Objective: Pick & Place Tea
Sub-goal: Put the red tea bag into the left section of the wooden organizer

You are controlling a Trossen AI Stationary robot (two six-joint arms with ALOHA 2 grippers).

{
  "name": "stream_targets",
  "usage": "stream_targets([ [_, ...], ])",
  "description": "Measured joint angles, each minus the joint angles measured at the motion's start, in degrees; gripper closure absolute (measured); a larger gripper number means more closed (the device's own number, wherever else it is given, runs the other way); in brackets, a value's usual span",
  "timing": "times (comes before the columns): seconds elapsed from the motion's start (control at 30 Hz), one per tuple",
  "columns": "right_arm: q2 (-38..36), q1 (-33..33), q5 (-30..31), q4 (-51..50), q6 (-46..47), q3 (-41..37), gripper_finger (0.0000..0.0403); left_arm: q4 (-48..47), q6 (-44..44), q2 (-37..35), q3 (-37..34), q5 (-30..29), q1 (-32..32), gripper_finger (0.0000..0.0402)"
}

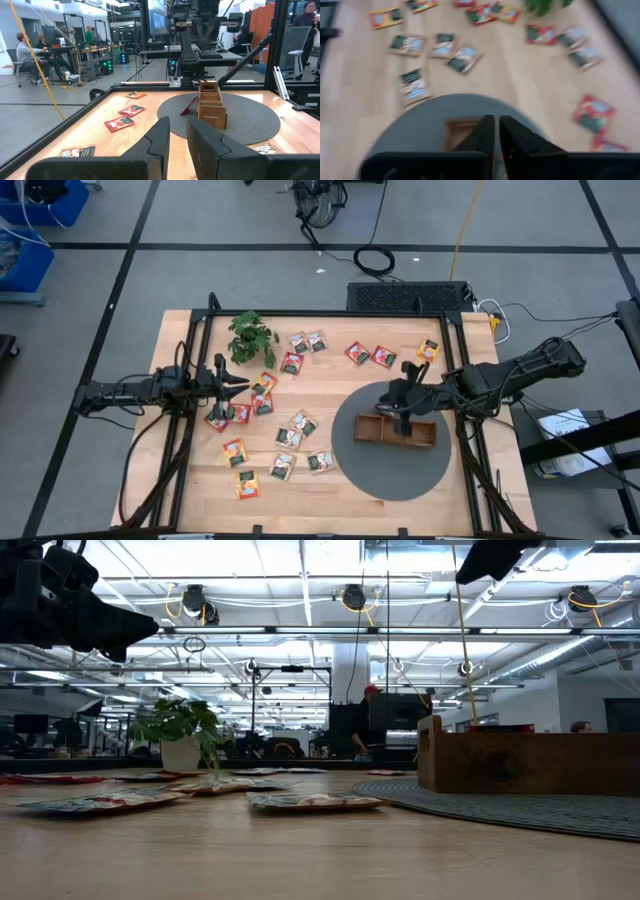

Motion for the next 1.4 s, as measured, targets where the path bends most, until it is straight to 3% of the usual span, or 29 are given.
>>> stream_targets([
  [0.2, 3.5, 0.0, -6.0, -2.2, 2.9, 0.0, 0.0259, 0.0, 0.0, 0.0, 0.0, 0.0, 0.0, 0.0330],
  [0.3, 6.2, 0.0, -5.7, -3.4, 1.6, 0.0, 0.0192, 0.0, 0.0, 0.0, 0.0, 0.0, 0.0, 0.0330],
  [0.4, 9.0, -0.1, -3.8, -6.0, 1.0, 0.0, 0.0156, 0.0, 0.0, 0.0, 0.0, 0.0, 0.0, 0.0330],
  [0.63, 15.2, -1.9, -3.0, -14.0, 0.2, 0.0, 0.0164, 0.0, 0.0, 0.0, 0.0, 0.0, 0.0, 0.0330],
  [0.8, 17.2, -2.4, -3.5, -13.6, 0.1, 0.0, 0.0171, 0.0, 0.0, 0.0, 0.0, 0.0, 0.0, 0.0330],
  [0.97, 18.7, -3.2, -7.6, -13.5, 2.4, 0.0, 0.0167, 0.0, 0.0, 0.0, 0.0, 0.0, 0.0, 0.0330],
  [1.4, 22.8, -7.2, -7.6, -12.8, 0.9, -0.4, 0.0168, 0.0, 0.0, 0.0, 0.0, 0.0, 0.0, 0.0330],
])
